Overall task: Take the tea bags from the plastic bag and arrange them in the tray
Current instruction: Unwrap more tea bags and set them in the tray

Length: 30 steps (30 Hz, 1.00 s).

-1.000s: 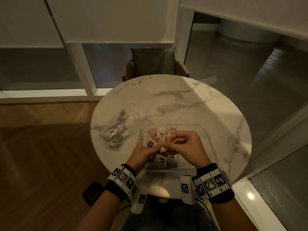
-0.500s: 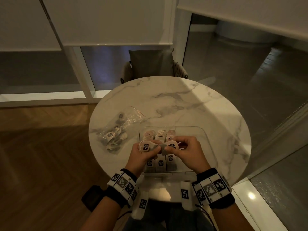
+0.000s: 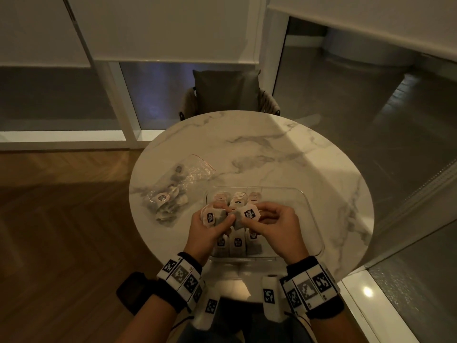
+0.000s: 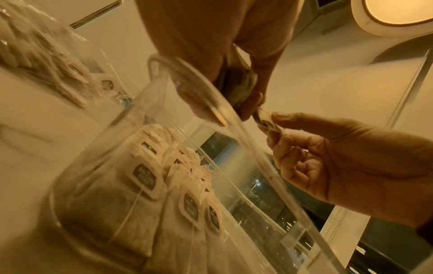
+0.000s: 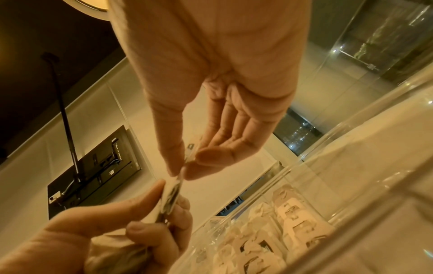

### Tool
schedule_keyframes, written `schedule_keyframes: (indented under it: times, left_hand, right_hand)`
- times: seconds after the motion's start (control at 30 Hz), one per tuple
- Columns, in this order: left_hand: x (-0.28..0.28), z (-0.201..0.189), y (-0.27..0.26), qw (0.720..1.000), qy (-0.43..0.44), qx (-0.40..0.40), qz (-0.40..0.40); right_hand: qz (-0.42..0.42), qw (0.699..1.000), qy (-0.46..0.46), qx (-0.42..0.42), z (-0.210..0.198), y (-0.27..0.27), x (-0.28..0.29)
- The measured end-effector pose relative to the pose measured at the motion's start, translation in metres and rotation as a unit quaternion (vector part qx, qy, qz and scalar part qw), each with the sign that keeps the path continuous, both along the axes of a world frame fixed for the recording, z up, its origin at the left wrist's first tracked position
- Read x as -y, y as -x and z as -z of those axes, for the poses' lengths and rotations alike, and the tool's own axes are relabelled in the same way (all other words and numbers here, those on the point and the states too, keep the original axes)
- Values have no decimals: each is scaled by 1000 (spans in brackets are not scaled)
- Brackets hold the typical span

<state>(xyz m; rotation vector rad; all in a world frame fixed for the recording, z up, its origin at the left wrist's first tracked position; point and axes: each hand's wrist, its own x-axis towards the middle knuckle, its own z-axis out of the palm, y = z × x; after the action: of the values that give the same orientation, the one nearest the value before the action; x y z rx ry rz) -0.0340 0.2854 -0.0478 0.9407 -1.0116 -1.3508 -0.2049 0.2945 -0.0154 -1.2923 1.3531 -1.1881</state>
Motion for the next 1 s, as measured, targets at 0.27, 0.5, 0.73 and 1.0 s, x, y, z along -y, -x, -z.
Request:
schedule_keyframes:
  times: [0.27, 0.5, 0.73, 1.0]
  left_hand:
    - [-4, -7, 3, 1000, 25, 18, -1]
    - [-4, -8, 4, 999, 30, 7, -9]
    - [-4, -4, 2, 999, 23, 6, -28]
    - [-5, -8, 4, 1000, -6, 3, -28]
  right_hand:
    - [-35, 998, -19, 45, 1, -2, -3]
    - [-48, 998, -8, 38, -2, -6, -7]
    - [-63, 998, -10, -4, -7, 0, -6]
    - [-59, 984, 59, -160, -35, 17, 16]
